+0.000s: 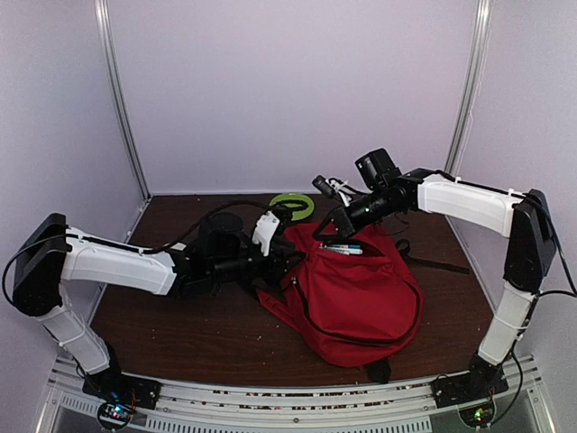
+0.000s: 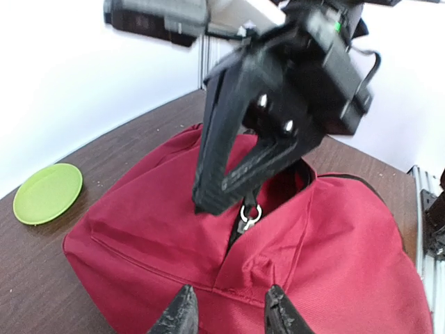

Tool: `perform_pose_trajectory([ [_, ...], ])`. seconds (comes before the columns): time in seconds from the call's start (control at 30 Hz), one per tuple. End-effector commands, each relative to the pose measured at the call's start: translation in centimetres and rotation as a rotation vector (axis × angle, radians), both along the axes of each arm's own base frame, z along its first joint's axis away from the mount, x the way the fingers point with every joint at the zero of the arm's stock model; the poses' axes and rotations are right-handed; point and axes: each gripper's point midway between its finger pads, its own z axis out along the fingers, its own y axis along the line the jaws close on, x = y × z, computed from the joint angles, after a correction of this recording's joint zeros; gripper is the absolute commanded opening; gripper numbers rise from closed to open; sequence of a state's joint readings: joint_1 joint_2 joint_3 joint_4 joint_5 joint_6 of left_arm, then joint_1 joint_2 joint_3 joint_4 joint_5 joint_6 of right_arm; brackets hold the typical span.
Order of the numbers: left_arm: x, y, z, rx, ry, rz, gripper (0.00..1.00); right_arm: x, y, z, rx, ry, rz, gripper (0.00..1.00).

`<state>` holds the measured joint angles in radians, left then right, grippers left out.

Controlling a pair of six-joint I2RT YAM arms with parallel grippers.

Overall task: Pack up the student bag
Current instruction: Hold the lower front pocket of the student bag.

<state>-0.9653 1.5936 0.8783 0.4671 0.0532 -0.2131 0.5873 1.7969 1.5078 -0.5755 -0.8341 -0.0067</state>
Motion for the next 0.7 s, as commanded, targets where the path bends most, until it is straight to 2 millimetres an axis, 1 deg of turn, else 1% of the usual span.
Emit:
perform_pose_trajectory([
  [0.0,0.3,-2.8,1.7,0.012,-0.12,-0.069,0.36,0.4,0.9,6.0,0.243,-0.053,-0.018,0.0],
  [0.1,0.5,-3.2,1.1,0.039,-0.134,-0.071,0.36,0.3,0.9,5.9,0.25,-0.031,-0.023,0.0],
  [0.17,0.8,-3.5,1.2,0.042,-0.143,-0.069,0.36,0.3,0.9,5.7,0.253,-0.02,-0.024,0.0],
  [0.33,0.7,-4.7,0.7,0.054,-0.14,-0.113,0.37,0.6,1.1,5.8,0.271,-0.011,-0.034,0.0],
  [0.43,0.8,-5.1,0.1,0.06,-0.129,-0.124,0.36,0.6,1.2,6.1,0.283,-0.005,-0.034,0.0],
  [0.6,1.8,-4.7,-1.3,0.123,-0.111,-0.072,0.27,0.5,1.2,6.4,0.29,-0.007,-0.032,0.0],
  [0.67,2.4,-4.5,-1.8,0.161,-0.096,-0.041,0.2,0.4,1.1,6.4,0.287,-0.009,-0.034,0.0],
])
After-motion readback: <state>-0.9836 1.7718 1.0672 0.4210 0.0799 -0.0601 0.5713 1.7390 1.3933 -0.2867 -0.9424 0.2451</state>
